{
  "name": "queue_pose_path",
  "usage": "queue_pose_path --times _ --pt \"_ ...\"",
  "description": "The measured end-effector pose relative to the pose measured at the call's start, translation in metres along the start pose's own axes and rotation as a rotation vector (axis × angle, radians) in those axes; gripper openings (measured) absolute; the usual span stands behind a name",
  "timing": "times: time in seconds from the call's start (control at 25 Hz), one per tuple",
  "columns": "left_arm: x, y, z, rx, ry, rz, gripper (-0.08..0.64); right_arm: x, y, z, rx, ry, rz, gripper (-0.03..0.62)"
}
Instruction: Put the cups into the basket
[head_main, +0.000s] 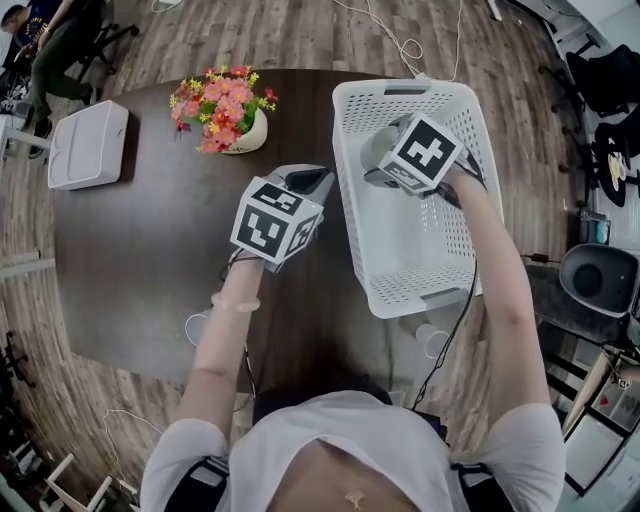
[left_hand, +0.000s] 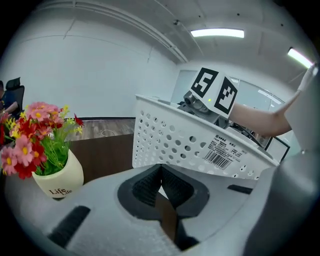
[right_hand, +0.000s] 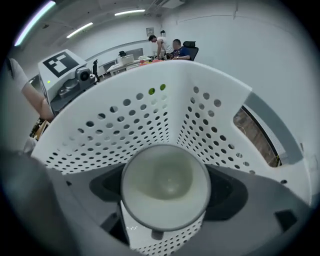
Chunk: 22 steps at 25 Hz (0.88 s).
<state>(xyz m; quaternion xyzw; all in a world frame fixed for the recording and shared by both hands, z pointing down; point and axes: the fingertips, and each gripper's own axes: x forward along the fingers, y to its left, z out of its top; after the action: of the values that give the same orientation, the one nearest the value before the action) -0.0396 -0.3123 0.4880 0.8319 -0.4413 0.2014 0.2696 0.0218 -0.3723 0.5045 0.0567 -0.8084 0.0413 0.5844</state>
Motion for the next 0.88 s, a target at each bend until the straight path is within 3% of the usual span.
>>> queue_pose_path --times 0.4,0.88 --pt "0.018 0.012 -0.018 -0.032 0.033 -0.015 0.011 0.044 -0.012 0.003 0.012 0.013 0.009 0.422" --pt "0.026 0.015 -0.026 -0.055 0.046 -0.028 0.011 0.066 0.0 0.004 0.01 0.001 0.082 0.422"
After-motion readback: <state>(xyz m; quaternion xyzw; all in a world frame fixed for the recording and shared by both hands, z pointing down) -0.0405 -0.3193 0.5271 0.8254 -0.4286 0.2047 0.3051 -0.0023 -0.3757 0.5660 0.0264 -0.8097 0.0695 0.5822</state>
